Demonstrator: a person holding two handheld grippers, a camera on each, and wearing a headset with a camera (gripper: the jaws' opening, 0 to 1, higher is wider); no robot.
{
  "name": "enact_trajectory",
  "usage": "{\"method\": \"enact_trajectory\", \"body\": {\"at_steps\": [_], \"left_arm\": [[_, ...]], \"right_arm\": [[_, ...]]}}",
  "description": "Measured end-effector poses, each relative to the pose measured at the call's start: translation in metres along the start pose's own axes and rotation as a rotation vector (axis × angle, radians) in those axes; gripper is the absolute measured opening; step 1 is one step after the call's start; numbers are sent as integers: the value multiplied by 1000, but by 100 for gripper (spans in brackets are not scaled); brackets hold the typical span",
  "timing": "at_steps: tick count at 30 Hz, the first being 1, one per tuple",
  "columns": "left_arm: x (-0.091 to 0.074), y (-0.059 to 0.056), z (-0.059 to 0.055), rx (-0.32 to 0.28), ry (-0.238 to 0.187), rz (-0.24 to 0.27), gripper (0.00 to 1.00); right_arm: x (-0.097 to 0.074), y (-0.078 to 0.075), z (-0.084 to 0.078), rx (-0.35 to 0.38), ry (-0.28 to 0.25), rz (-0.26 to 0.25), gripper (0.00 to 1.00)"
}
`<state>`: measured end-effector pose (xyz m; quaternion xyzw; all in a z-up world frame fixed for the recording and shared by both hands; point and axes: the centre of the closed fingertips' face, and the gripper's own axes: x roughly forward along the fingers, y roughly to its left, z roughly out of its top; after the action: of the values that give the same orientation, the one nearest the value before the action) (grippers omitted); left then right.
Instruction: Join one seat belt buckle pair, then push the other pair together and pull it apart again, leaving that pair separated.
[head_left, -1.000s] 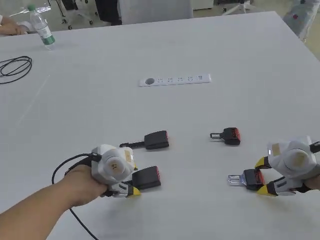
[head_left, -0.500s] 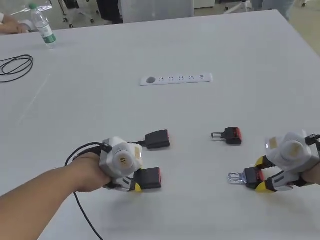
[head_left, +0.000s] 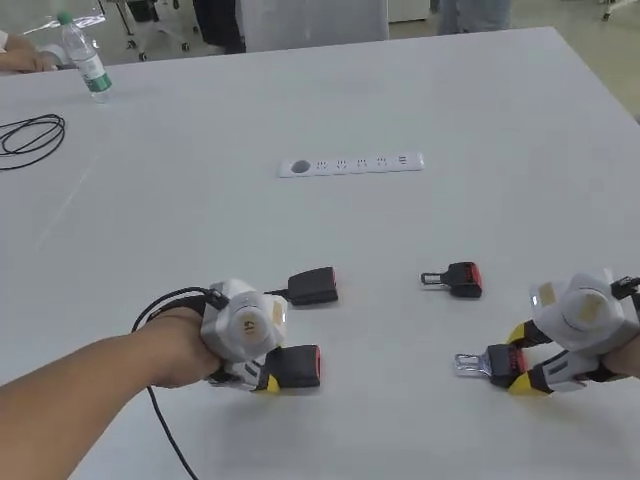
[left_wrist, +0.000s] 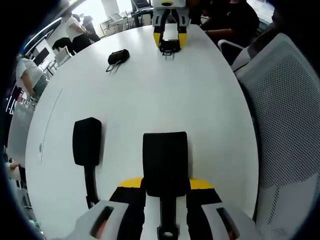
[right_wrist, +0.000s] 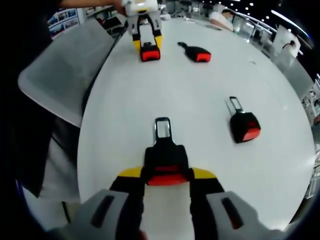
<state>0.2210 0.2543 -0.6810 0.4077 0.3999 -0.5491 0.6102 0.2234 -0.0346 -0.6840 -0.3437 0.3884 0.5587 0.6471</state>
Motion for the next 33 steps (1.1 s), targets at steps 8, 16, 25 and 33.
{"method": "enact_trajectory", "body": {"at_steps": [8,16,25,33], "left_arm": [[1,0,1,-7,6,0,32],[2,-1,1,-14,19,-1,32],[3,-1,0,-23,30,-7,32],[4,-1,-1,-31,30,-6,32]], "right_arm": [[0,0,-1,-4,4,2,35],[0,1,-2,2,8,3,35],[2,1,1,14,11,-10,35],[10,6,16,12,-11,-10,35]]}}
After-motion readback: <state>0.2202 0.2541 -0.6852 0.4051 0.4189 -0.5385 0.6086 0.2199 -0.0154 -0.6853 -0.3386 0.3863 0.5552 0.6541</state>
